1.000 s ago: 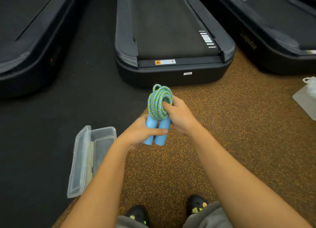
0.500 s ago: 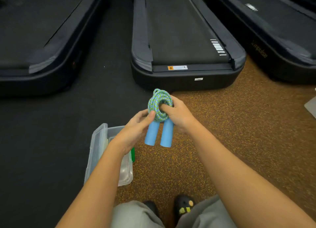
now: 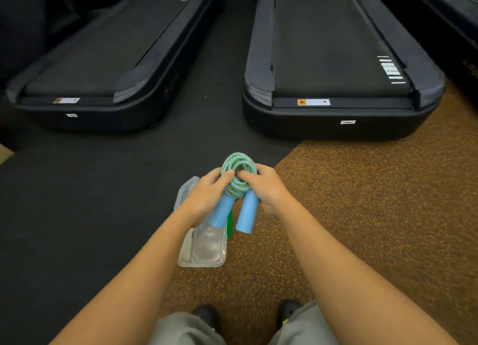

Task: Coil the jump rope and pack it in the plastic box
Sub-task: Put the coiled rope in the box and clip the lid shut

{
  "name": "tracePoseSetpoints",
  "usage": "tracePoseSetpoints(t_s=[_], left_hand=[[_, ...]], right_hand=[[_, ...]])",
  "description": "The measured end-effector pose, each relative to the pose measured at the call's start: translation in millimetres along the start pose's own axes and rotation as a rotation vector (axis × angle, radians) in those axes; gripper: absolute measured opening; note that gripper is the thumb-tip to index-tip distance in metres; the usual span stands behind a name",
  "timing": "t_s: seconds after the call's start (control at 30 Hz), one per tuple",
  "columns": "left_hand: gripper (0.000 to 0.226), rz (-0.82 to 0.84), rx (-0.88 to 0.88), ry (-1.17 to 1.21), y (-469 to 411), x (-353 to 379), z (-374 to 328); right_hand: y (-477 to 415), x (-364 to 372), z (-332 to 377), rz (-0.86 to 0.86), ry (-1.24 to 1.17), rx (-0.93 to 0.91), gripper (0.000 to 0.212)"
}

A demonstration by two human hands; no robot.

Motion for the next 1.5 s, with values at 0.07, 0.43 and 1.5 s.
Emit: tracePoseSetpoints(t_s=[0.07, 0.43, 1.5], left_hand=[[0.020, 0.031, -0.062, -0.011, -3.7, -8.7, 10.6], [0.031, -0.113, -0.233, -0.178, -53.3, -81.4, 106.4], [0.087, -0.161, -0.525, -0.365, -132.3, -44.5, 314.7]], right_hand=[[-5.2, 9.4, -9.6, 0.028, -0.010, 0.052, 0.004], [-69.2, 65.5, -106.2, -0.002, 0.171, 0.256, 0.004], [-177.1, 155.9, -291.7, 0.081, 0.805, 0.362, 0.034]])
Point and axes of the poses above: each hand's wrist, its own y-axis away from the middle knuckle, its own x-axis out of the palm, z = x × y, the point moved 5 cm from there along -y, towards the middle knuckle, and after that the axes turned 6 degrees about -z, right-handed, at the moved point
